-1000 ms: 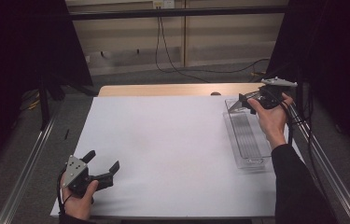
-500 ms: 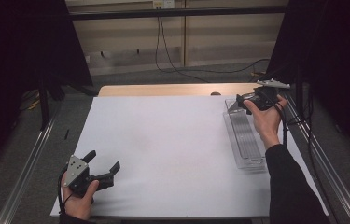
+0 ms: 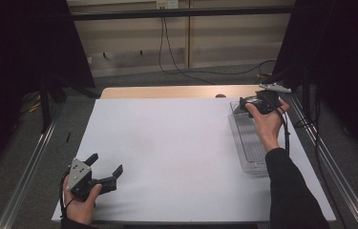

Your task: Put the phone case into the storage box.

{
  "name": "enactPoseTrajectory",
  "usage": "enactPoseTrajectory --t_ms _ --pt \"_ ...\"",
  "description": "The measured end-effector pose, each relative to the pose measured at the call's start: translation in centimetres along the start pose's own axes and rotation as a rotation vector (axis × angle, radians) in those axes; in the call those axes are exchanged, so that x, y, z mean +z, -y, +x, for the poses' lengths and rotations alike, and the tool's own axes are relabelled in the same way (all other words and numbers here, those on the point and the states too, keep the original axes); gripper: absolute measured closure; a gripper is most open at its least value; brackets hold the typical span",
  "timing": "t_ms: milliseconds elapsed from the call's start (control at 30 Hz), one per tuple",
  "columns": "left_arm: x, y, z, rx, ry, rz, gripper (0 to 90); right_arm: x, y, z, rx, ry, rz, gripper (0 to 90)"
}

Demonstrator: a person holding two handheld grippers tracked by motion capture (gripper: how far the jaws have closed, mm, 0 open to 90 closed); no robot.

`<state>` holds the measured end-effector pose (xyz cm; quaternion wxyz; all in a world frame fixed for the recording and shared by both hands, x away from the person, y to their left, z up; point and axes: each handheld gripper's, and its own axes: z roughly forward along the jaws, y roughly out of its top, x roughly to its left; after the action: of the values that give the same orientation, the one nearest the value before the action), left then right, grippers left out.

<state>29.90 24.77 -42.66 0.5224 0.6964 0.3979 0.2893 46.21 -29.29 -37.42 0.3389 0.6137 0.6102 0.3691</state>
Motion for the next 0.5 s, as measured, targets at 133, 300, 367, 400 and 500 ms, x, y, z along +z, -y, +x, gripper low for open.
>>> enactPoseTrajectory --t_ms 133,300,367,400,500 --pt "0.04 0.0 -0.08 0.002 0.002 0.004 2.7 0.13 0.06 0.2 0.02 0.018 -0.016 11.4" --pt "0.02 0.0 -0.07 0.006 0.002 0.003 2.7 0.34 -0.02 0.51 0.051 0.045 -0.024 11.4" --pt "0.03 0.0 -0.11 0.006 0.003 0.003 2.7 0.44 -0.07 0.65 0.07 0.061 -0.028 11.3" --pt "0.06 0.01 -0.12 0.006 0.003 0.003 2.7 0.48 -0.1 0.74 0.073 0.067 -0.029 11.3" --pt "0.11 0.01 -0.16 0.007 0.005 0.002 2.7 0.64 -0.18 0.99 0.086 0.084 -0.032 11.3"
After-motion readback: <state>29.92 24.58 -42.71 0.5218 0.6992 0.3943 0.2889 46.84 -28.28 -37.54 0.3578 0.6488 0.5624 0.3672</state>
